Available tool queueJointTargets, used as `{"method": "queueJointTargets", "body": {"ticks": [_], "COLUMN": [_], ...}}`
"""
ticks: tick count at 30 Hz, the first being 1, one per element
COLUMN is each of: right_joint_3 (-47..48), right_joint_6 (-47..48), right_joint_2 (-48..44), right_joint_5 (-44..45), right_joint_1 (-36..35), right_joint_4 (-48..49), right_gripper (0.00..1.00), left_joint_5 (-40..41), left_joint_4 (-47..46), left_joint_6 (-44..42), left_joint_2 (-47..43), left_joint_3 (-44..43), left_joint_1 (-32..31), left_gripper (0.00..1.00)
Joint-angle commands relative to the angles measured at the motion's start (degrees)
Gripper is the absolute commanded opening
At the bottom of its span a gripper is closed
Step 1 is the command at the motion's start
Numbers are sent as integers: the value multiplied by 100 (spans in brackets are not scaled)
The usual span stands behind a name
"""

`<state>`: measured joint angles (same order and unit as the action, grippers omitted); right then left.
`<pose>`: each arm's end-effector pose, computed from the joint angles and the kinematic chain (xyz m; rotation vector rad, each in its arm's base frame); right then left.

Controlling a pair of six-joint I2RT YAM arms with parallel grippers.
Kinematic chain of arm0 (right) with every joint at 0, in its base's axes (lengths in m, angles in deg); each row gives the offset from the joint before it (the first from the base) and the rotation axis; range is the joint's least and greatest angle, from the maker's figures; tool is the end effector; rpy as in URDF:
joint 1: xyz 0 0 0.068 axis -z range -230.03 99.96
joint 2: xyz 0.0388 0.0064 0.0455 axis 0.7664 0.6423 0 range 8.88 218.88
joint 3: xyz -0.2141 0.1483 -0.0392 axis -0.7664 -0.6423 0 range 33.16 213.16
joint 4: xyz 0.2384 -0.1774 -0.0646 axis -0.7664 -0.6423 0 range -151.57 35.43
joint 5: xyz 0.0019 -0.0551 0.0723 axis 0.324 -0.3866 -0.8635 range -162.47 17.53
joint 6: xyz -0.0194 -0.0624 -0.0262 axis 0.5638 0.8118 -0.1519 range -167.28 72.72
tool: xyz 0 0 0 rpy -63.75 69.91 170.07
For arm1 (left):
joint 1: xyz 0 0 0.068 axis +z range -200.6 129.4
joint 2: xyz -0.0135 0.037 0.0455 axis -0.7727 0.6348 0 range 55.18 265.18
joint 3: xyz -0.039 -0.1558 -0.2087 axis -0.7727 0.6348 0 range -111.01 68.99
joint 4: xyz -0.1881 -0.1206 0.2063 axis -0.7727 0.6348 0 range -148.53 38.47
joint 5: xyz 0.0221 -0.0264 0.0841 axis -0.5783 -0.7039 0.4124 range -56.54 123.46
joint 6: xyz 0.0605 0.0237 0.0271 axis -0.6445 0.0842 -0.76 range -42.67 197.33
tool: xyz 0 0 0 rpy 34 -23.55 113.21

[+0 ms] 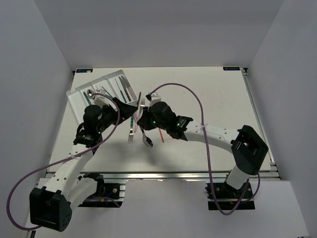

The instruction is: Sort the eating utensils into containers

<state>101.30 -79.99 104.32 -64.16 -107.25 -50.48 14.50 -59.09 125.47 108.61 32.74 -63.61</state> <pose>0.2508 0.3736 0.2353 -0.3435 2.0503 0.8606 0.2750 -0.0826 0.2526 -0.3596 1.9465 -1.0271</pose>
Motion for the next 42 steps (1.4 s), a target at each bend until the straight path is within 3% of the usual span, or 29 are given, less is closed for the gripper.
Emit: {"method": "queueJointTargets", "body": {"ticks": [1, 3, 8, 10, 13, 14, 18, 19, 20, 21, 22, 23, 25, 28, 30, 33, 37, 38, 42], "right_joint_3": [-178, -117, -99, -125, -169, -152, -12, 58, 94, 103, 86, 51, -150, -485, -906, -1364, -1663, -1707, -1918], "right_joint_6": [229, 282, 248, 230, 274, 283, 405, 432, 458, 458, 432, 397, 310, 239, 230, 370, 537, 564, 660], "right_joint_2": [-201, -254, -385, -429, -447, -438, -333, -307, -315, -333, -420, -490, -744, -1201, -1474, -1967, -2389, -2424, -2574], "right_joint_5": [-533, -445, -129, -76, -172, -164, 29, 47, 56, 82, 265, 406, 618, 575, 435, 399, 250, 197, -40], "right_joint_1": [-185, -316, -501, -502, -502, -502, -484, -475, -440, -414, -379, -274, -90, 367, 658, 860, 1045, 1106, 1230], "right_joint_4": [979, 979, 1032, 1058, 1207, 1207, 1129, 1085, 1015, 936, 709, 558, 147, -119, -155, -129, -190, -199, -199], "right_gripper": [0, 0, 0, 0, 0, 0, 0, 0, 9, 30, 82, 89, 89, 89, 89, 89, 89, 89, 89], "left_joint_5": [278, 401, 428, 446, 262, 209, 94, 155, 408, 628, 952, 1730, 2299, 2257, 2693, 2644, 2539, 2581, 2740], "left_joint_4": [-182, -59, 29, 214, 100, -48, 29, 256, 667, 923, 1248, 1895, 2348, 2806, 3306, 3782, 3887, 4279, 4424], "left_joint_6": [187, 143, 73, 55, 81, 125, 3, -76, -181, -452, -637, -987, -1314, -1964, -2422, -2582, -2608, -2669, -2669], "left_joint_2": [132, 159, 273, 256, 229, 247, 379, 431, 466, 510, 580, 781, 1106, 2046, 3012, 4258, 5579, 5886, 7082], "left_joint_3": [-101, -128, -189, -198, -172, -172, -434, -531, -654, -795, -1214, -1453, -2154, -3085, -3728, -4933, -6504, -7431, -8581], "left_joint_1": [-131, -131, -131, -140, -140, -140, -140, -131, -131, -122, -114, -87, 236, 1203, 1816, 2441, 2637, 2638, 2655], "left_gripper": [95, 92, 72, 71, 44, 24, 0, 0, 0, 0, 0, 0, 0, 0, 0, 0, 0, 0, 0]}}
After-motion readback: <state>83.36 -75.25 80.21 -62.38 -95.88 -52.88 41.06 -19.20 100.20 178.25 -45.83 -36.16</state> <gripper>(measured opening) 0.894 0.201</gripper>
